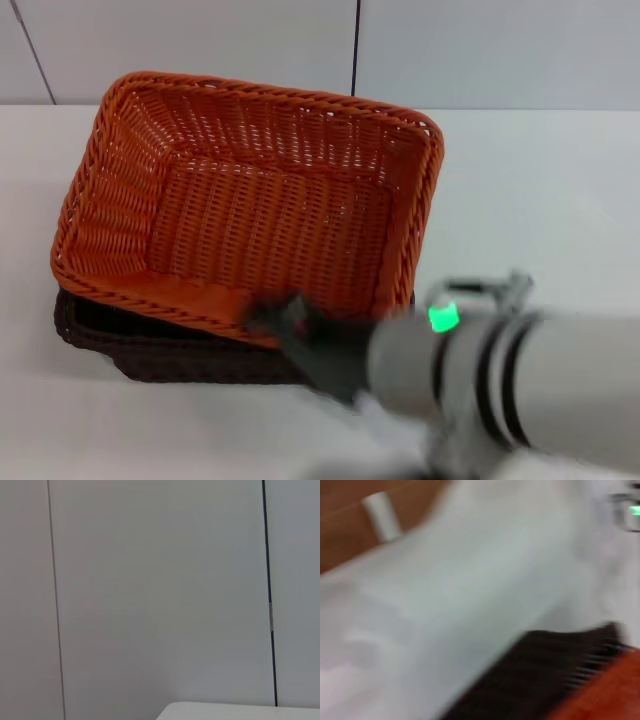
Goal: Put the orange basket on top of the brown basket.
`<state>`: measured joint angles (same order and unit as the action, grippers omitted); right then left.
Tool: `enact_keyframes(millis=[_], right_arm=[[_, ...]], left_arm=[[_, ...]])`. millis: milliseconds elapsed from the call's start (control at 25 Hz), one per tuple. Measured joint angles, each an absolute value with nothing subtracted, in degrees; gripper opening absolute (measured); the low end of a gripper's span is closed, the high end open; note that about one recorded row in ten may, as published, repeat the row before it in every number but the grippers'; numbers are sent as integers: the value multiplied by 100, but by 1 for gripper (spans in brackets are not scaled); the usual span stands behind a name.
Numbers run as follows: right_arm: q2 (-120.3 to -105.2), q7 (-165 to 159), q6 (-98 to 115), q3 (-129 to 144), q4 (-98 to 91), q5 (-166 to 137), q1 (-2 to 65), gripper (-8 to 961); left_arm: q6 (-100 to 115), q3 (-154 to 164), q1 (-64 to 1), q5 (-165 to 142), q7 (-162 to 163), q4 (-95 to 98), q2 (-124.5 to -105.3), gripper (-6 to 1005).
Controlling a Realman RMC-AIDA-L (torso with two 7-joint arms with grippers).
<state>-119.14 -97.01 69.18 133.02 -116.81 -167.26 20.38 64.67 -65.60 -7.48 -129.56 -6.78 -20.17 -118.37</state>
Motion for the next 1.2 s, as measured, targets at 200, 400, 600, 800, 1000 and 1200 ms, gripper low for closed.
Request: enact_keyframes(millis=[200,400,600,800,1000,1200], right_arm=[[-11948,-12112,4308,12394,-10972,-16729,1937,617],[-11927,-15072,1942,11284,-10274,-16654,1097,616],[-11924,-15937,-1498,10863,-8644,-15209,151,616],[-11902,-16057,-3953,11054,-6817,-14177,75,617],[-11918,-16588,-5961,11608,-5155,-13713,381,617],[-11916,-16615,-6711,12143,-4417,-12744,565,616]], left_arm=[[6580,-6552,-705,-12954,-678,-2009,-11829,769],[6788,-6575,-634,-12944,-629,-2005,-11829,769],[6865,-6581,-612,-12954,-635,-2003,-11819,769],[6929,-6679,-626,-12947,-634,-1946,-11813,769],[7085,-6681,-620,-12953,-642,-1931,-11813,769],[7402,-6646,-593,-12955,-623,-1861,-11828,769]])
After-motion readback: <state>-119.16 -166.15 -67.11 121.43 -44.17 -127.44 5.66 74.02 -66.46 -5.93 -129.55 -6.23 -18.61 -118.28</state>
